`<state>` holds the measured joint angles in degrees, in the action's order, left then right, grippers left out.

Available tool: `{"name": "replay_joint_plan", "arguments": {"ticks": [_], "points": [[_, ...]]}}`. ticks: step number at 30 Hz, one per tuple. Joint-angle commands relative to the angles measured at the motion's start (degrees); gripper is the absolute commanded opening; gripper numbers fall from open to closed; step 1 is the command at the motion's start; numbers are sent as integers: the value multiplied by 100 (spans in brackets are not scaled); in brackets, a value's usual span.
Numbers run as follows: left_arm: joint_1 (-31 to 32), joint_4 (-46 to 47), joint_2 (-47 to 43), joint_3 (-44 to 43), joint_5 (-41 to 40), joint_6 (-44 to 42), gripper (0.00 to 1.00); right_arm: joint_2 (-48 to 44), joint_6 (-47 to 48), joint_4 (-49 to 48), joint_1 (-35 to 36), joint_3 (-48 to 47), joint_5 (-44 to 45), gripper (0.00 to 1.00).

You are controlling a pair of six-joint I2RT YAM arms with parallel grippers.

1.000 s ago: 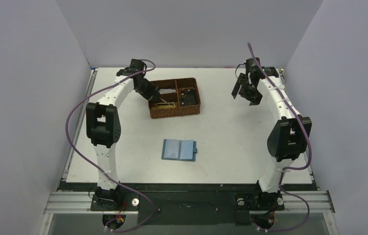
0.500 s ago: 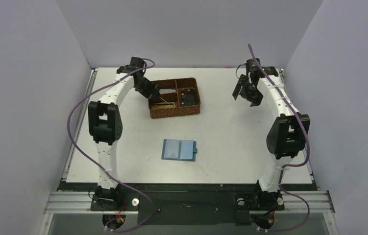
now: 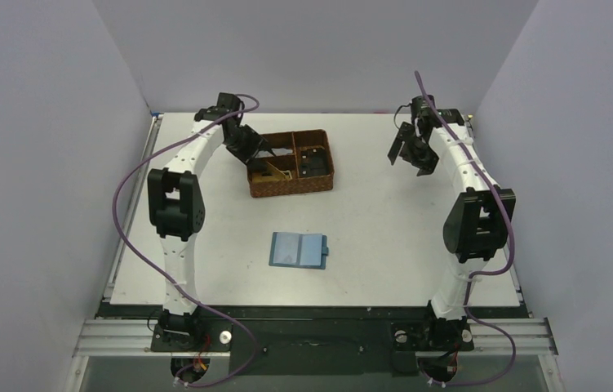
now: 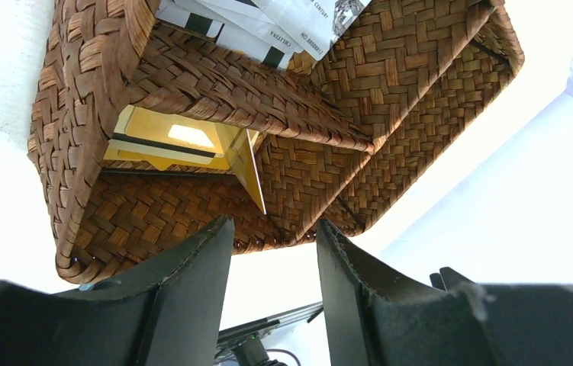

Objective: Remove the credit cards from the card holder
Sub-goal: Place the credit card in the storage box.

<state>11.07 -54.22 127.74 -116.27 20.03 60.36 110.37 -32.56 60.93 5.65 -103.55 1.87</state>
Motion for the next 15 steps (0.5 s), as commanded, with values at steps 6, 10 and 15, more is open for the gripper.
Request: {"name": "replay_joint_plan", "arguments": {"ticks": [6,10,15], "points": [[-36,-9,-121,-458,-22,-346,48,28,-14,-15,22,-318,-12,71],[-28,20,-261,-312,-67,-512,48,-18,-14,-15,97,-345,-12,71],[62,125,-534,-56,-146,-766,48,-193,34,-19,261,-281,39,71]]}}
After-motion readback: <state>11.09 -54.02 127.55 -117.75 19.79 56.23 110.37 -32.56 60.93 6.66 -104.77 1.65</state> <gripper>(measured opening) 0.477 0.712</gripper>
